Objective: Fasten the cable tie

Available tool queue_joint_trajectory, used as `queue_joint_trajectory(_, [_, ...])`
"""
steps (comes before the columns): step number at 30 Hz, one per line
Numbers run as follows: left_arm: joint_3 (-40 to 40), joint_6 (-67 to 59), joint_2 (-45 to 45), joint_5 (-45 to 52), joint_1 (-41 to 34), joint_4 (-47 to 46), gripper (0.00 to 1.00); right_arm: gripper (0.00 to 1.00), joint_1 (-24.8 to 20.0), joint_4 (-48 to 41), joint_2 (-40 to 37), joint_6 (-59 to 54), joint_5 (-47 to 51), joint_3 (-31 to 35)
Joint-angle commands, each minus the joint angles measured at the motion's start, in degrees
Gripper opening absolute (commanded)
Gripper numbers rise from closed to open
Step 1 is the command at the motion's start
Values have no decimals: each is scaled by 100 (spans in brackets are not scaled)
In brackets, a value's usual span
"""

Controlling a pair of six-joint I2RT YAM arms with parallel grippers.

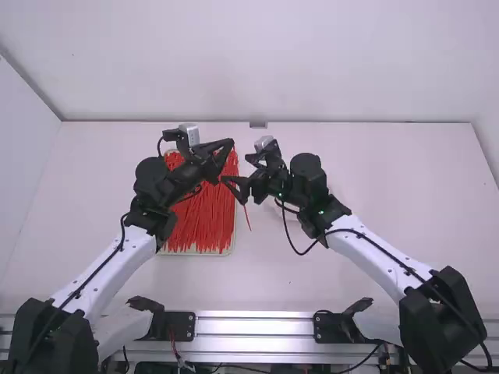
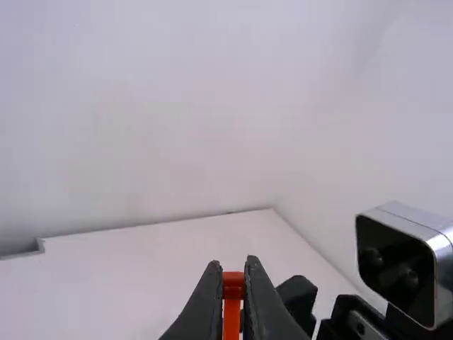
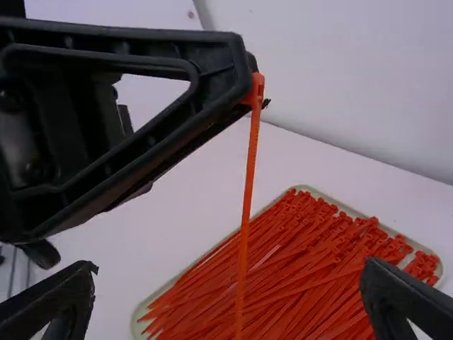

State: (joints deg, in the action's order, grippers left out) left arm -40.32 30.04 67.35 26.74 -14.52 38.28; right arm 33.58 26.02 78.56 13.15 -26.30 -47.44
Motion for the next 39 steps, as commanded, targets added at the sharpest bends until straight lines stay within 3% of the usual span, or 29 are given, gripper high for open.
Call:
queue_joint_trajectory(1, [-33,-33,4,9,-11,13,2,92,13,39,20,35,232,-199])
queue_joint_trajectory(3, [-35,-22,4,52,-11,39,2,84,11,42,20,31,238,-199])
queue_joint_trajectory(6, [-33,-7,4,83,-11,85,2,64,15,37,20,31,232,-199])
queue_joint_trajectory(7, [-33,7,4,81,-9,85,2,63,15,37,20,31,229,-199])
queue_joint_trajectory(9, [-33,28,4,87,-11,111,2,49,15,37,20,31,221,-199])
queue_joint_trajectory(11, [-33,61,4,85,-11,111,2,43,11,37,20,31,225,-199])
queue_joint_trajectory(18, [-33,61,4,90,-11,120,2,7,7,37,20,-9,216,-199])
queue_joint_trajectory(20, [-33,61,4,87,-22,120,2,1,9,37,20,-11,219,-199])
queue_joint_trajectory(26, [-33,59,4,85,-74,125,4,0,11,37,20,-13,238,-199])
queue_joint_trajectory(28, [-33,59,4,85,-90,125,13,0,11,35,20,-15,236,-199])
queue_joint_trajectory(29, [-33,0,4,85,-101,122,26,0,-24,33,20,-76,214,-199])
queue_joint_trajectory(31, [-33,-98,4,94,-33,116,38,0,-122,7,20,-39,153,-199])
queue_joint_trajectory(39, [-35,-140,-28,715,382,131,53,0,-734,28,20,-52,-1025,-199])
